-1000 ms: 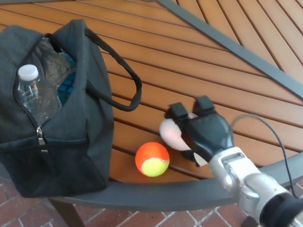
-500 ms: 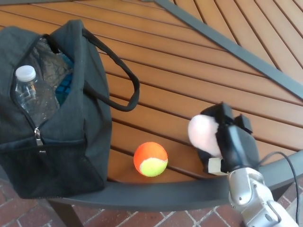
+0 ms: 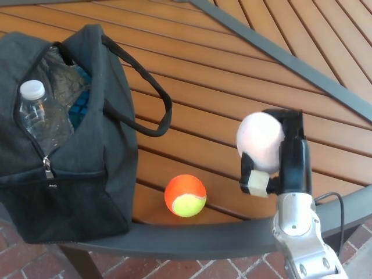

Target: Pick up a rubric cube, an apple, a tennis ball, a soft toy, a bottle from the table and put it into the lunch box one by one

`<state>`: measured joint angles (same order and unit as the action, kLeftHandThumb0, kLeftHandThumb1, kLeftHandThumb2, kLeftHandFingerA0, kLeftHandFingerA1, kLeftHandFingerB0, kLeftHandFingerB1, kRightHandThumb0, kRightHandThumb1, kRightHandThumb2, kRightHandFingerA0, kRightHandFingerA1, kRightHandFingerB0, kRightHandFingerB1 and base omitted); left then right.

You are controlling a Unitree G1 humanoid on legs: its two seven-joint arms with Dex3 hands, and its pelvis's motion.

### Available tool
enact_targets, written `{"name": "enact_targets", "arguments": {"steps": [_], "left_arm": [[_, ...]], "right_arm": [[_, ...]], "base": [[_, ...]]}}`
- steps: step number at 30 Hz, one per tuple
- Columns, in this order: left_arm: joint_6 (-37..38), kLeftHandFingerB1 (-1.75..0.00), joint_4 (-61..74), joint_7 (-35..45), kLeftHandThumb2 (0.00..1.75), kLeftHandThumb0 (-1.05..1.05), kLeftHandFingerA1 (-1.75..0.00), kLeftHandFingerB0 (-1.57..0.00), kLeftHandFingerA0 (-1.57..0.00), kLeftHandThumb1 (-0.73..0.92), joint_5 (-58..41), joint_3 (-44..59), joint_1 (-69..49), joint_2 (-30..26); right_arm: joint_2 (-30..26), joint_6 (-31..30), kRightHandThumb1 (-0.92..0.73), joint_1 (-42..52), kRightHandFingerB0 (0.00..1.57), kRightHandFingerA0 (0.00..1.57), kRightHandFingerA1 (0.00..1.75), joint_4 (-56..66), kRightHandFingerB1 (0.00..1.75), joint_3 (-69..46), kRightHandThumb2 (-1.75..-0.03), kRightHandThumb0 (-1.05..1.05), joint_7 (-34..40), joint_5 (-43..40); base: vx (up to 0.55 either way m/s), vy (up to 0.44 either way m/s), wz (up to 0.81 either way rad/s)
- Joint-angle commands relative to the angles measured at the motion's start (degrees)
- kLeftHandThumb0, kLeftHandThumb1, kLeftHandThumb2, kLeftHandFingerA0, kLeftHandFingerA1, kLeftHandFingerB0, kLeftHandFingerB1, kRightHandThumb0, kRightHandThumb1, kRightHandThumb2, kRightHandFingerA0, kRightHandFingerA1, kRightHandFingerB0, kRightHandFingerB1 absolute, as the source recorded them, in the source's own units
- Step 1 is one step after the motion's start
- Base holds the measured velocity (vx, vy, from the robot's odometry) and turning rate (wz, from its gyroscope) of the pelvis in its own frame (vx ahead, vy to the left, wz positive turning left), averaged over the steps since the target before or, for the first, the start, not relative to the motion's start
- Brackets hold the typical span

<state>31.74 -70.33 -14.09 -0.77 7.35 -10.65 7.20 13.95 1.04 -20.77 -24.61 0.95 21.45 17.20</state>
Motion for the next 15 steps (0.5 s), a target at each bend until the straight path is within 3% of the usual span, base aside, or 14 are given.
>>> {"name": "enact_targets", "arguments": {"steps": [1,4,15], "left_arm": [[3.0,-1.09,-0.8,0.2,0.92,-0.12,-1.14,-0.97,-1.04,0.63,0.8,-0.2,-1.0,0.5],[2.6,-1.08,-0.7,0.7,1.02,-0.15,-1.12,-0.99,-1.08,0.58,0.4,0.0,-0.6,0.5],[2.7,-1.11,-0.4,1.4,0.97,-0.11,-1.18,-0.98,-1.08,0.59,-0.3,0.6,0.2,1.1]], "right_arm": [[10.5,-11.1,-0.4,-0.6,1.01,1.05,1.66,17.3,1.49,-10.9,-1.51,0.01,-7.2,-31.1],[11.5,-14.2,-0.37,-2.8,1.03,1.05,1.68,19.1,1.49,-10.3,-1.54,-0.02,-6.9,-31.1],[10.4,-21.0,-0.35,-11.9,1.02,1.03,1.7,20.0,1.49,-2.3,-1.54,-0.06,-11.7,-28.7]], "base": [[0.0,0.0,0.0],[0.0,0.0,0.0],[0.0,0.0,0.0]]}}
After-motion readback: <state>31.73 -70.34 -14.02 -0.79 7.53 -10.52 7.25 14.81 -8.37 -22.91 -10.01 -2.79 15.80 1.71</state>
